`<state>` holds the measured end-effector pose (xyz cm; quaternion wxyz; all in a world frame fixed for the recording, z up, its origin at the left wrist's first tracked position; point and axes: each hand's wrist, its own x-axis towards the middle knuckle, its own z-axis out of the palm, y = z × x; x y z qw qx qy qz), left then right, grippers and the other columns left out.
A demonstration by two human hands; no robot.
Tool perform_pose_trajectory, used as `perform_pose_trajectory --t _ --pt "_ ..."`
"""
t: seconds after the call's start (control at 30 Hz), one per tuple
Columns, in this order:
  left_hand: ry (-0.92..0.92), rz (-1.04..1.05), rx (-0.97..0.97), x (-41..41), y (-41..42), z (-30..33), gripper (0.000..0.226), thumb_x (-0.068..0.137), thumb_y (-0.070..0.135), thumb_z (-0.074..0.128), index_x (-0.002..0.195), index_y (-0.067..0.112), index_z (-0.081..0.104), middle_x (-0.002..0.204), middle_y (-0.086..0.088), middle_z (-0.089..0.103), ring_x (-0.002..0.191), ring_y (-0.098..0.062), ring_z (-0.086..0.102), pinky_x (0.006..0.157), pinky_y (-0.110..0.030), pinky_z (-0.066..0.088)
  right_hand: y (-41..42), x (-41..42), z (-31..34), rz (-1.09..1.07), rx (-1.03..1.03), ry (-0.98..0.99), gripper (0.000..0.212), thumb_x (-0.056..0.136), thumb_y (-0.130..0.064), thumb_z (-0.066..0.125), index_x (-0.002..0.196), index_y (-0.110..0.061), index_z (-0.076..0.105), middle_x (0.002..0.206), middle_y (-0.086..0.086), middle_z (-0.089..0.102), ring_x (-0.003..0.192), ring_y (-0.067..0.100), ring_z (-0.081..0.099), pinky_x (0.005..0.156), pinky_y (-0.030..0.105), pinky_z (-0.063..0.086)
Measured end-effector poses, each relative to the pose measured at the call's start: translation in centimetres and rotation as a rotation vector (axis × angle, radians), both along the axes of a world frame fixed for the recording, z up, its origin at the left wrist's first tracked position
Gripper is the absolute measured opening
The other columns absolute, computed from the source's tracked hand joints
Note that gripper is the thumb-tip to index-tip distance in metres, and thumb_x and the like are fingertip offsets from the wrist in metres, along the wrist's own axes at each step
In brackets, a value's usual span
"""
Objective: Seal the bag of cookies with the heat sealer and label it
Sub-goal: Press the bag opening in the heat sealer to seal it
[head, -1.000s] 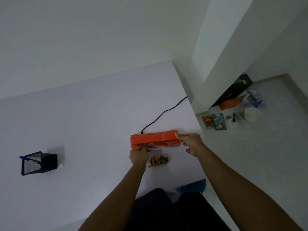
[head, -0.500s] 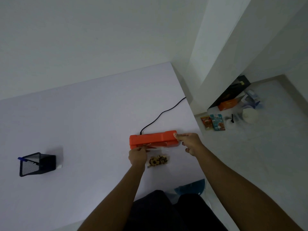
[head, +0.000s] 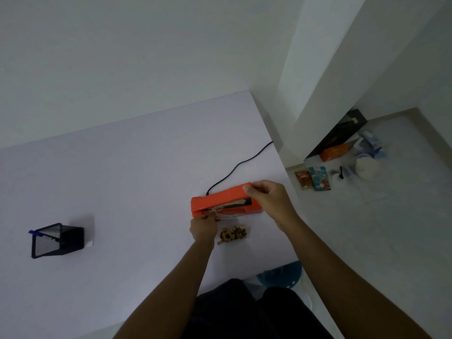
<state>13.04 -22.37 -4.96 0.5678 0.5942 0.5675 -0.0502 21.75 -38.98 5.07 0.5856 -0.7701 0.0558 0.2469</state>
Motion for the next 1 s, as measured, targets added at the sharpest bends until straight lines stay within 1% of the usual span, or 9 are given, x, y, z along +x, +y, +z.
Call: perform_pose_trajectory --t 0.17,0.3,0.37,0.43,0.5,0.63,0.77,0.93,1.0 --pt "0.004 -0.006 -0.003 0.1 0.0 0.2 0.018 0.088 0.027 0.067 0.085 0.009 0.070 0.075 -0.010 0.067 0.054 -0.019 0.054 0.050 -0.026 0.042 3.6 -1.4 2.9 0.099 0.040 -0.133 0.033 0.083 -0.047 0.074 0.108 -0.025 0.073 0.096 -0.004 0.073 0.091 0.014 0.071 0.079 0.035 0.062" --pt "0.012 0.003 -0.013 0.0 0.0 0.4 0.015 0.088 0.026 0.066 0.087 0.011 0.069 0.074 -0.009 0.067 0.050 -0.017 0.053 0.047 -0.025 0.041 5.9 -2.0 3.2 0.309 0.117 -0.141 0.027 0.088 -0.042 0.070 0.114 -0.031 0.072 0.100 -0.006 0.073 0.096 0.015 0.071 0.083 0.033 0.061" --pt "0.007 0.005 -0.014 -0.1 0.0 0.6 0.013 0.088 0.025 0.067 0.084 0.013 0.068 0.075 -0.009 0.068 0.051 -0.017 0.055 0.048 -0.025 0.044 5.5 -1.9 2.2 0.303 0.129 -0.160 0.022 0.092 -0.035 0.067 0.113 -0.032 0.072 0.101 -0.005 0.073 0.097 0.014 0.071 0.084 0.031 0.061" --pt "0.010 -0.004 0.004 0.0 0.0 0.8 0.014 0.088 0.026 0.068 0.080 0.014 0.066 0.076 -0.010 0.069 0.054 -0.019 0.058 0.053 -0.027 0.048 4.2 -1.6 0.2 0.213 0.024 -0.201 0.022 0.095 -0.026 0.064 0.115 -0.027 0.072 0.104 -0.002 0.074 0.097 0.013 0.070 0.085 0.032 0.061" --pt "0.018 -0.030 0.030 0.0 0.1 1.0 0.015 0.087 0.027 0.069 0.081 0.013 0.067 0.078 -0.010 0.070 0.058 -0.021 0.062 0.059 -0.031 0.054 2.2 -1.1 -2.9 0.164 -0.204 -0.234 0.026 0.096 -0.019 0.061 0.120 -0.020 0.070 0.111 0.003 0.073 0.101 0.016 0.068 0.091 0.032 0.058" --pt "0.024 -0.069 0.071 -0.2 0.0 1.0 0.017 0.086 0.030 0.070 0.077 0.016 0.067 0.078 -0.007 0.071 0.071 -0.026 0.069 0.072 -0.039 0.061 -0.7 -1.0 -7.7 0.266 -0.512 -0.212 0.044 0.095 -0.018 0.061 0.138 -0.021 0.056 0.111 0.009 0.068 0.100 0.024 0.066 0.086 0.035 0.057" --pt "0.022 -0.107 0.126 -0.4 -0.2 1.2 0.017 0.088 0.030 0.069 0.084 0.014 0.073 0.075 -0.005 0.072 0.070 -0.025 0.070 0.072 -0.041 0.062 -1.0 -1.5 -9.8 0.276 -0.613 -0.260 0.052 0.095 -0.022 0.062 0.145 -0.019 0.047 0.104 0.009 0.060 0.094 0.025 0.062 0.081 0.040 0.056" --pt "-0.023 -0.145 0.227 -0.4 -0.7 2.4 0.025 0.090 0.030 0.069 0.067 0.019 0.068 0.063 -0.002 0.067 0.057 -0.019 0.064 0.057 -0.027 0.054 -1.2 -1.3 -10.5 0.288 -0.620 -0.270 0.052 0.094 -0.023 0.066 0.144 -0.019 0.050 0.102 0.010 0.063 0.093 0.026 0.063 0.077 0.036 0.053" --pt "-0.033 -0.170 0.260 -0.4 -0.8 2.6 0.019 0.091 0.029 0.068 0.075 0.018 0.072 0.063 0.004 0.066 0.058 -0.015 0.064 0.059 -0.027 0.053 -1.3 -1.0 -10.7 0.288 -0.624 -0.264 0.052 0.093 -0.025 0.068 0.142 -0.020 0.052 0.103 0.010 0.064 0.093 0.026 0.064 0.077 0.037 0.054"
